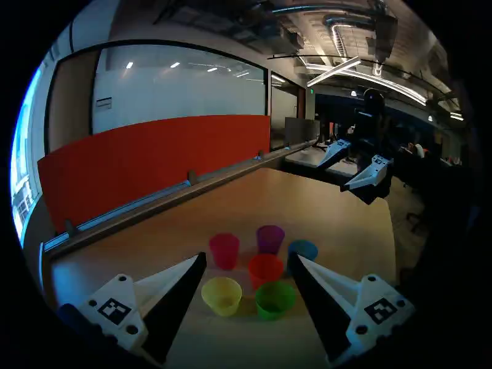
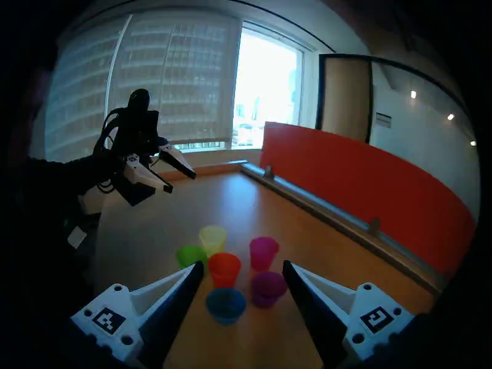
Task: Pour water
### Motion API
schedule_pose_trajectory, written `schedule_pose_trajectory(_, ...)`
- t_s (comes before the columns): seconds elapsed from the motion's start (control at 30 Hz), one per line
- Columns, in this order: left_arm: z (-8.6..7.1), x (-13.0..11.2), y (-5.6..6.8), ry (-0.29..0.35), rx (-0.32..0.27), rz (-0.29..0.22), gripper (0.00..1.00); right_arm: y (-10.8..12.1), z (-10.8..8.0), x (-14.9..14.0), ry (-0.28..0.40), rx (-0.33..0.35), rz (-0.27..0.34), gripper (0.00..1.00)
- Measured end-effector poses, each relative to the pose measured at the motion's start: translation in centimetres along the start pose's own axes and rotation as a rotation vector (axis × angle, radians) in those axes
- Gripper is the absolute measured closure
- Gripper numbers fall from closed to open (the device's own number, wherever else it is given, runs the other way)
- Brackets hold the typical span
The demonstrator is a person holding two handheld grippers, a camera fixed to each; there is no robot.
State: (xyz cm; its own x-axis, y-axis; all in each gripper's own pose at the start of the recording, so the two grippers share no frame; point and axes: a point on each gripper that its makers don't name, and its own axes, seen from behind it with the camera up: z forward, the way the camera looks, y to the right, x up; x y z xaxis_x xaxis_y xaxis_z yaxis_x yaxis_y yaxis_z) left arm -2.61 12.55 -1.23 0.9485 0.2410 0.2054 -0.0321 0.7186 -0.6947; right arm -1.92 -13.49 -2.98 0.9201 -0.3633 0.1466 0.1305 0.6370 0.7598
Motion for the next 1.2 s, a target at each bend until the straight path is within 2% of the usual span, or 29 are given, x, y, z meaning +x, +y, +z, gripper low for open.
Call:
schedule_pose_trajectory(0.3, 1.4, -3.4, 0.8, -0.058, -0.013, 0.017, 0.01, 0.2, 1.1, -3.3, -0.037, 0.011, 0.017, 0.0)
schedule_pose_trajectory(0.77, 3.5, -7.8, 2.5, -0.122, -0.058, 0.033, 0.01, -0.4, 3.1, -8.0, -0.113, 0.039, 0.004, 0.0)
schedule_pose_trajectory(1.2, 4.3, -11.8, 3.7, -0.205, -0.105, 0.036, 0.01, -0.9, 4.3, -11.0, -0.157, 0.062, 0.012, 0.0)
